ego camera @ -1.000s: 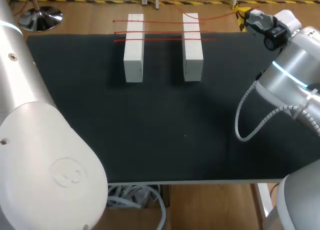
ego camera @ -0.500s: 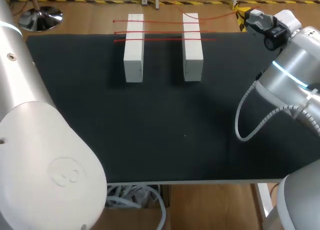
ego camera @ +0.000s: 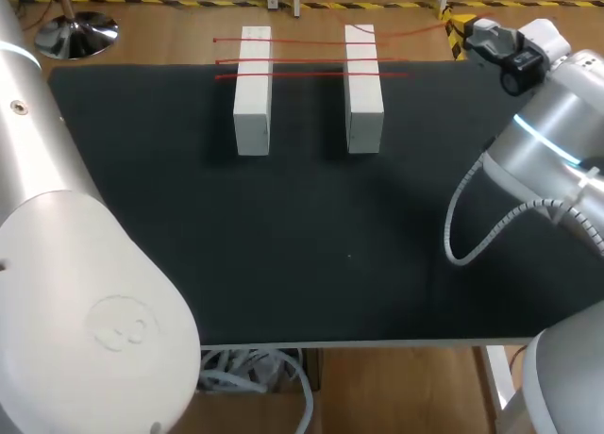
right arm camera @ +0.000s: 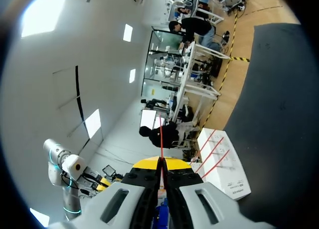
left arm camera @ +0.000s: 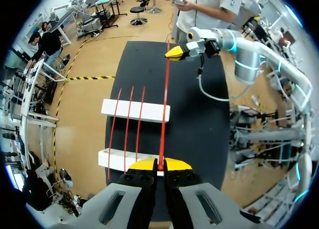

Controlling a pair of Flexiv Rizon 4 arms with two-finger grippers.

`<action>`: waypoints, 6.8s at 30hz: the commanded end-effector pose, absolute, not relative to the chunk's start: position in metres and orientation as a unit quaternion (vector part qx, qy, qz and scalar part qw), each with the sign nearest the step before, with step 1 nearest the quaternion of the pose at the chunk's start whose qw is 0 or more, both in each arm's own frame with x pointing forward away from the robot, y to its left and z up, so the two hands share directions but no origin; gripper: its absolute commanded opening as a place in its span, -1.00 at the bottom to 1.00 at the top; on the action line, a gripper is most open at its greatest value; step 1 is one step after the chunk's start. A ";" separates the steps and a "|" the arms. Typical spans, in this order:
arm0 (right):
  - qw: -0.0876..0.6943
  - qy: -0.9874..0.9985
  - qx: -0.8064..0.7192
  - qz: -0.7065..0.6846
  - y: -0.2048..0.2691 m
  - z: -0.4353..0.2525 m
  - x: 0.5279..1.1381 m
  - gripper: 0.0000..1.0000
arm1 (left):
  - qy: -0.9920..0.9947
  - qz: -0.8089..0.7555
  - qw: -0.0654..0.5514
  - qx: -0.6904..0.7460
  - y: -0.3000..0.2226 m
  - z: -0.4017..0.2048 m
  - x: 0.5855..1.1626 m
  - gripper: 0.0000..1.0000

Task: Grab the tape and strap the tape.

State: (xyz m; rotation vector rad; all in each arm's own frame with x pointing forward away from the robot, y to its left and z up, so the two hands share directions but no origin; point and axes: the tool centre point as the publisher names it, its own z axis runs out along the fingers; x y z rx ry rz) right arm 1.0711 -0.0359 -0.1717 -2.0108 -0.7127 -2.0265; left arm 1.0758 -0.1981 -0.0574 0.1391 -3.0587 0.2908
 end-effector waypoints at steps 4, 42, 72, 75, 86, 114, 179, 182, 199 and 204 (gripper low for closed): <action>0.037 -0.205 -0.692 -0.691 -0.027 -0.170 1.076 -1.00 | -0.994 0.092 0.034 0.045 -0.199 -0.056 1.076 -1.00; -0.238 -0.361 -0.727 -0.534 -0.014 -0.143 1.068 -1.00 | -0.994 0.092 0.034 0.045 -0.199 -0.056 1.076 -1.00; -0.250 -0.367 -0.750 -0.491 -0.008 -0.132 1.076 -1.00 | -0.994 0.092 0.034 0.045 -0.199 -0.056 1.076 -1.00; -0.280 -0.411 -0.729 -0.471 -0.007 -0.132 1.078 -1.00 | -0.994 0.092 0.034 0.045 -0.199 -0.056 1.076 -1.00; -0.364 -0.517 -0.639 -0.437 -0.009 -0.130 1.085 -1.00 | -0.994 0.092 0.034 0.045 -0.199 -0.056 1.076 -1.00; -0.450 -0.630 -0.480 -0.413 -0.019 -0.138 1.095 -1.00 | -0.994 0.092 0.034 0.045 -0.199 -0.056 1.076 -1.00; -0.557 -0.695 -0.399 -0.219 0.001 -0.114 1.097 -1.00 | -0.994 0.092 0.034 0.045 -0.199 -0.056 1.076 -1.00; -0.554 -0.696 -0.403 -0.217 0.004 -0.115 1.097 -1.00 | -0.994 0.092 0.034 0.045 -0.199 -0.056 1.076 -1.00; -0.496 -0.709 -0.431 -0.254 0.016 -0.114 1.088 -1.00 | -0.994 0.092 0.034 0.045 -0.199 -0.056 1.076 -1.00; -0.496 -0.709 -0.431 -0.254 0.016 -0.114 1.088 -1.00 | -0.994 0.092 0.034 0.045 -0.199 -0.056 1.076 -1.00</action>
